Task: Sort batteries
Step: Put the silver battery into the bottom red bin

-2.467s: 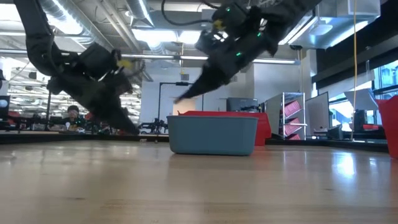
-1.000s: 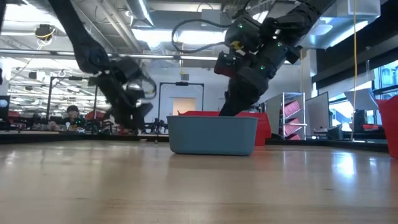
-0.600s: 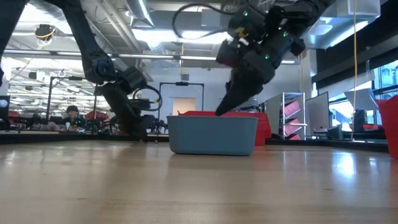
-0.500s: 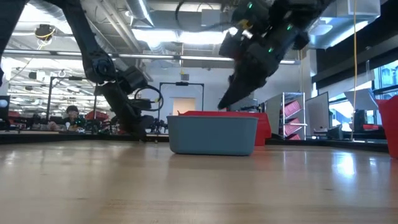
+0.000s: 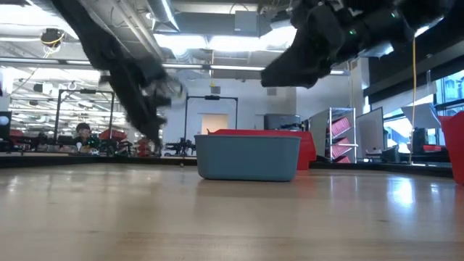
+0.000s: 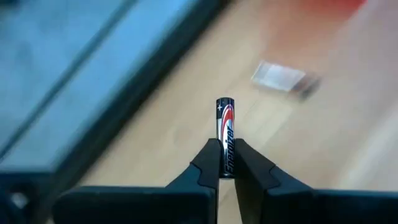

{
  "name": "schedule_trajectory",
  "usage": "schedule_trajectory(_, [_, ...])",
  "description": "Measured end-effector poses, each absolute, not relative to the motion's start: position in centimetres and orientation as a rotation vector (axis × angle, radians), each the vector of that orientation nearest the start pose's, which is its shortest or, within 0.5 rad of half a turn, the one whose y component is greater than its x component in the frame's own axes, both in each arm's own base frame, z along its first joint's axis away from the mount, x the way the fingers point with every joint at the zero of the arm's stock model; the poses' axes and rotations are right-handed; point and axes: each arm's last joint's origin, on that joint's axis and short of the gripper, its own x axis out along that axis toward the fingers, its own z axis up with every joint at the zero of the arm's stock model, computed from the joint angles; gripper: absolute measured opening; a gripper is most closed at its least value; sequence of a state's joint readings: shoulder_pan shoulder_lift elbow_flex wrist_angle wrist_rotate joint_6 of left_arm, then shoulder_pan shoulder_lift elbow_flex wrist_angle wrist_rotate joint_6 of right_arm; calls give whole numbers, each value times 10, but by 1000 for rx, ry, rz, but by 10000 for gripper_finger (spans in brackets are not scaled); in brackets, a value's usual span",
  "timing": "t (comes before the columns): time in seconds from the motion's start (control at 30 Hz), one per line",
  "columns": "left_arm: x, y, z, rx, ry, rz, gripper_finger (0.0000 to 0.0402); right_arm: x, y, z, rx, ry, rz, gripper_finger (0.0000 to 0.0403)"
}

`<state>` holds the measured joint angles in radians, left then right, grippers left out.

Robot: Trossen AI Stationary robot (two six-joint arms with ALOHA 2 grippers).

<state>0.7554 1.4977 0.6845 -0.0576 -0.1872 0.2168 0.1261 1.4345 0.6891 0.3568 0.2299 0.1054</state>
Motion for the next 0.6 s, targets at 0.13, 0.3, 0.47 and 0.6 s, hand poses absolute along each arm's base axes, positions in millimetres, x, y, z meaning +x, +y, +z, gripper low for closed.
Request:
schedule_trajectory(0.13, [196,150,186,-31,847,699,15,292,34,200,104,242,-65,208])
schedule_trajectory(0.3, [190,94,207,-48,657,578,15,294,37,203,142,224,0,208])
schedule_trajectory(0.47, [187,44,203,-118,403,400,15,299,48,213,147,176,51,208])
schedule_trajectory(0.6, [185,9,192,-143,173,212,15,303,68,216,89,58,168,208])
